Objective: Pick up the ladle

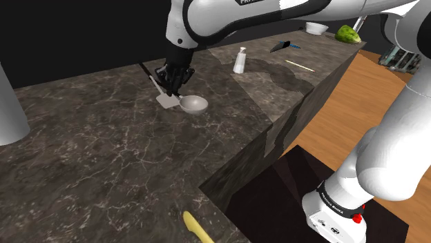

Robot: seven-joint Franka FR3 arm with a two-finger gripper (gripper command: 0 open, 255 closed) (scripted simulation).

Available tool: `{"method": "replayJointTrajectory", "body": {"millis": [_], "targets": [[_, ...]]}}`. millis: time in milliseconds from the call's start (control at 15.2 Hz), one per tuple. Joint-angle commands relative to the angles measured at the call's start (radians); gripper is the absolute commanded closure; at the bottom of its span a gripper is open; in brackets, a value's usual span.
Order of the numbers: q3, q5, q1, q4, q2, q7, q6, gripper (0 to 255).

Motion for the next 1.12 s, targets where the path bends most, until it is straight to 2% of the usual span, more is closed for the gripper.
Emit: {"method": "replayJointTrajectory", "body": {"millis": [0,924,1056], "targets": [[0.000,0.000,0.000,0.009,-0.001,0.000,-0.012,255],[0.002,0.002,0.001,0.186,-0.011,0.006,-0.198,255],[0.002,0.002,0.001,0.188,-0.011,0.006,-0.200,255]]}}
